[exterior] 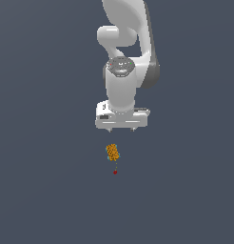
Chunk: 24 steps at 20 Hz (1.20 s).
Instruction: Pick up the object and move it to a goal position.
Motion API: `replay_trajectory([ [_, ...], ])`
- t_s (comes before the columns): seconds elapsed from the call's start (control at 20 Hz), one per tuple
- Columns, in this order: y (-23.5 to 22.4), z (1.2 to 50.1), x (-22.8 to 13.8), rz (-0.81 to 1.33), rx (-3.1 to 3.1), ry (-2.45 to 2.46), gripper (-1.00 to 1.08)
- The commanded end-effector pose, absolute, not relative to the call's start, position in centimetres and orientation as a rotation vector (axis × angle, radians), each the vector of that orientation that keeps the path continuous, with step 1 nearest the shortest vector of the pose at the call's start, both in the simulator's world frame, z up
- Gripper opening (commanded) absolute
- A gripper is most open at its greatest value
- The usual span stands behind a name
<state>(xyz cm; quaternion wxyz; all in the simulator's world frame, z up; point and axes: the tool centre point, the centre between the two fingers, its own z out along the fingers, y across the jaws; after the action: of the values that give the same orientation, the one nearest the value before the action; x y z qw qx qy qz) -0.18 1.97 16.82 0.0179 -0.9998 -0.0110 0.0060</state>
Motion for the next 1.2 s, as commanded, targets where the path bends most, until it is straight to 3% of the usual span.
replay_trajectory([
  [0.0,2.0,16.8,-0.2,0.019,-3.106,-0.034,1.00],
  [0.5,4.2,16.9,-0.6,0.023,-3.110,-0.173,1.00],
  [1.15,2.9,14.6,1.3,0.016,-3.111,-0.245,1.00],
])
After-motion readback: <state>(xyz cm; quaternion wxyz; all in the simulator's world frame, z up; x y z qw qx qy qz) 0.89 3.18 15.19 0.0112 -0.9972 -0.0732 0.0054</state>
